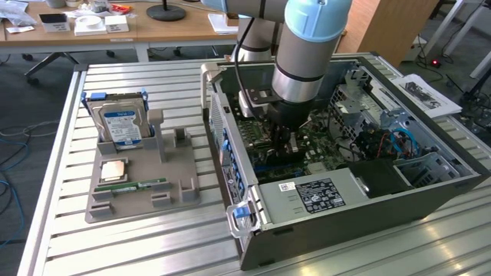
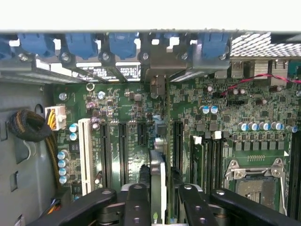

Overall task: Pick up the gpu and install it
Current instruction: 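Insert the gpu into the slot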

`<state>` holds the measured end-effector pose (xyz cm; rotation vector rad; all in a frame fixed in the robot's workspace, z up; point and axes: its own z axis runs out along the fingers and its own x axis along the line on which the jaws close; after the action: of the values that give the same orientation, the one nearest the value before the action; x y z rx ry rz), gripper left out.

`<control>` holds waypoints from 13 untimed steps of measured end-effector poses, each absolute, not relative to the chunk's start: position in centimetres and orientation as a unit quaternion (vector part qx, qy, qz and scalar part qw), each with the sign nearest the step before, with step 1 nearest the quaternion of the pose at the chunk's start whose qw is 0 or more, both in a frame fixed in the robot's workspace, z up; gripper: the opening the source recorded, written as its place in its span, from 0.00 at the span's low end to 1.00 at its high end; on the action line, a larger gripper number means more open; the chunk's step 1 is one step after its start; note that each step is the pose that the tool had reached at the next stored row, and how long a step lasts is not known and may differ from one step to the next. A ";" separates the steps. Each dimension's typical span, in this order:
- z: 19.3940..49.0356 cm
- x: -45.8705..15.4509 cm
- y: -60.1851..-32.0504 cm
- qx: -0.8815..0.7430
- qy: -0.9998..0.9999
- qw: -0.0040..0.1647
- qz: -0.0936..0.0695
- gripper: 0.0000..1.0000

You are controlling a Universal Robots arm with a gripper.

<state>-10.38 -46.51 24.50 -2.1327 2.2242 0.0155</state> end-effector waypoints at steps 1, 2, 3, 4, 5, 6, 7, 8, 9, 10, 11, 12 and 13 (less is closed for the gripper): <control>24.5 -10.4 -46.5 -0.692 0.721 0.030 0.005 0.27; 24.5 -10.4 -46.5 -0.692 0.721 0.030 0.005 0.33; 24.5 -10.4 -46.5 -0.692 0.721 0.030 0.005 0.39; 24.5 -10.4 -46.5 -0.692 0.721 0.030 0.005 0.45; 24.5 -10.4 -46.5 -0.692 0.721 0.030 0.005 0.45; 24.5 -10.4 -46.5 -0.692 0.721 0.030 0.005 0.51; 24.5 -10.4 -46.5 -0.692 0.721 0.030 0.005 0.57; 24.5 -10.4 -46.5 -0.692 0.721 0.030 0.005 0.63; 24.5 -10.4 -46.5 -0.692 0.721 0.030 0.005 0.63; 24.5 -10.4 -46.5 -0.692 0.721 0.030 0.005 0.63; 24.5 -10.4 -46.5 -0.692 0.721 0.030 0.005 0.63; 24.6 -10.4 -46.5 -0.692 0.721 0.030 0.005 0.69; 24.7 -10.4 -46.5 -0.692 0.721 0.030 0.005 0.69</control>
<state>-10.37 -46.53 24.72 -2.1335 2.2242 0.0144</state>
